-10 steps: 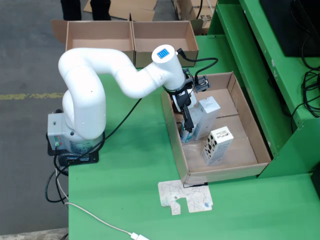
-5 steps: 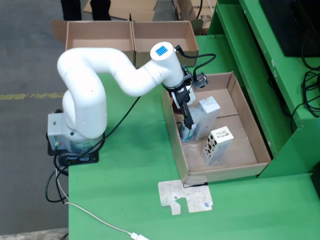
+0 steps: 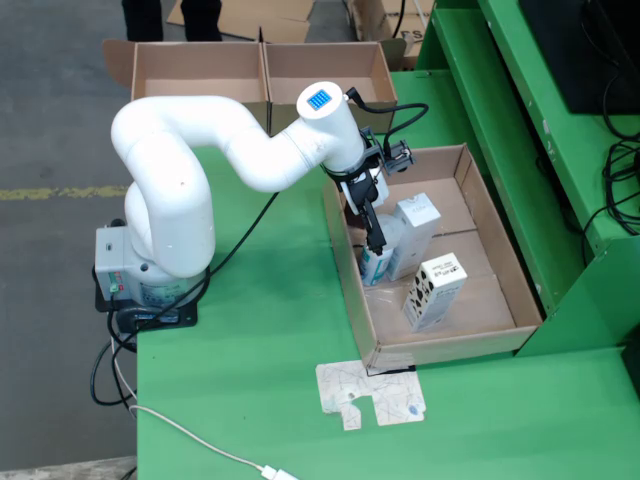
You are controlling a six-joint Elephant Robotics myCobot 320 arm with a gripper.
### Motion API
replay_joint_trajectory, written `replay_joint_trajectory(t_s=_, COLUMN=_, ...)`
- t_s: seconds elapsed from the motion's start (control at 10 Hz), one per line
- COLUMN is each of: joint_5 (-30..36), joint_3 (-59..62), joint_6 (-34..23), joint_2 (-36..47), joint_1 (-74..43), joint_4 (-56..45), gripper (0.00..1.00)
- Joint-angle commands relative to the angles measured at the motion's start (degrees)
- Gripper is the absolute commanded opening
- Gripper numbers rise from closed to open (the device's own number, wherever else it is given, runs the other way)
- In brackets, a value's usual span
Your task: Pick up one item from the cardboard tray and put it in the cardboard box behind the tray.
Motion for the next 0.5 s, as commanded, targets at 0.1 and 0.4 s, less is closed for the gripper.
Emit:
replay_joint_trajectory(t_s=0.1, joint_5=-0.51, joint_3=0.82, joint_6=0.65, joint_2=0.93, joint_1=0.91, joint_4=1.03, gripper=1.00)
replay_joint_trajectory(t_s=0.4, joint_5=0.98, joint_3=2.58, joint_6=-1.34, joint_2=-0.90, joint_1=-1.88, joint_4=1.52, gripper=1.00)
